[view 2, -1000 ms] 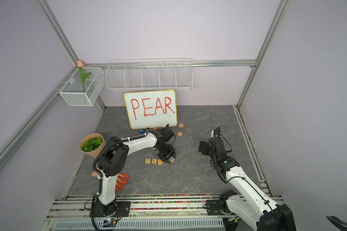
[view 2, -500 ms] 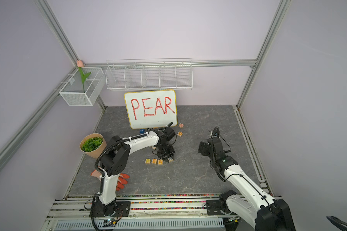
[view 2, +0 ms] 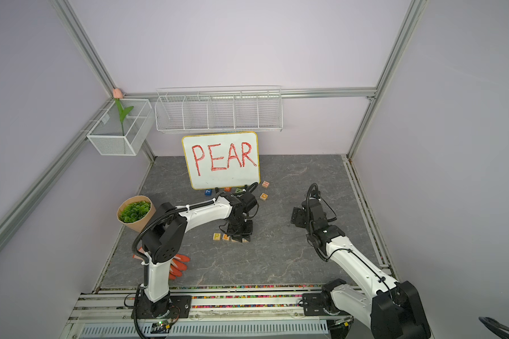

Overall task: Spell the uppercase word “pear” with letter blocks
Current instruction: Adjust the letter block at the center of the board.

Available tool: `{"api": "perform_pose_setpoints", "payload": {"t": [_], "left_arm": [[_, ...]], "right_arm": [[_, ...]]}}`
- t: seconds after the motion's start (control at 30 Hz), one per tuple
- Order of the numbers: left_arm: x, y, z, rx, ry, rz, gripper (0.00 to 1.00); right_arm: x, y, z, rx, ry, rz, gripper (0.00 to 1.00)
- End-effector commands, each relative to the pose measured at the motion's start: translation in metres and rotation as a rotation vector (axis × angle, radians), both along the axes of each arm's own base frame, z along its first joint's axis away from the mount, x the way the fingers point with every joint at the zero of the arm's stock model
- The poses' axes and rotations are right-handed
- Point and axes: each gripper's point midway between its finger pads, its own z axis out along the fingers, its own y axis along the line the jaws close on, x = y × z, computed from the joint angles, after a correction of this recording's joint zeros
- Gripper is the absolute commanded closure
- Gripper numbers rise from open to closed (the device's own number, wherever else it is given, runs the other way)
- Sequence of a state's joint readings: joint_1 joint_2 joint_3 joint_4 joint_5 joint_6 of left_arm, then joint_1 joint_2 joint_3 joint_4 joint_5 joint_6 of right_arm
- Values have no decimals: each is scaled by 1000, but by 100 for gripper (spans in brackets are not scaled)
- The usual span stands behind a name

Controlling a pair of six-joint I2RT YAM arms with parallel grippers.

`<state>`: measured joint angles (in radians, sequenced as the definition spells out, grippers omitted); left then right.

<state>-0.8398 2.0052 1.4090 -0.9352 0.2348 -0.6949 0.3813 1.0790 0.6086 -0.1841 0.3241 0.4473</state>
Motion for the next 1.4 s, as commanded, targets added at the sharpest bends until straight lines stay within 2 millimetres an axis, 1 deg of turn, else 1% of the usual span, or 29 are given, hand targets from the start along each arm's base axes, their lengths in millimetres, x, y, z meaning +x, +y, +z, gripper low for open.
{"api": "perform_pose_setpoints", "payload": {"t": [0.0, 0.23, 0.4, 0.5, 0.67, 0.87, 1.07, 1.37], "left_arm": [[-6, 24, -17, 102, -6, -40, 68], [1, 23, -17, 101, -43, -52, 65], [8, 23, -14, 104, -72, -46, 64], [9, 26, -15, 117, -82, -37, 64], [12, 23, -13, 95, -91, -11, 63], [16, 18, -5, 71, -110, 0, 60], [20, 15, 6, 54, -131, 10, 53], [21, 8, 23, 19, -155, 16, 49]], "right_arm": [[2, -3, 4, -13, 12, -14, 11], [5, -2, 8, -14, 15, -15, 11], [4, -3, 7, -13, 22, -21, 11], [3, -3, 5, -16, 26, -22, 11], [3, -3, 5, -18, 28, -20, 11], [3, -3, 3, -19, 34, -19, 11], [4, -2, 2, -18, 34, -18, 11], [4, -3, 3, -18, 33, -20, 11]]}}
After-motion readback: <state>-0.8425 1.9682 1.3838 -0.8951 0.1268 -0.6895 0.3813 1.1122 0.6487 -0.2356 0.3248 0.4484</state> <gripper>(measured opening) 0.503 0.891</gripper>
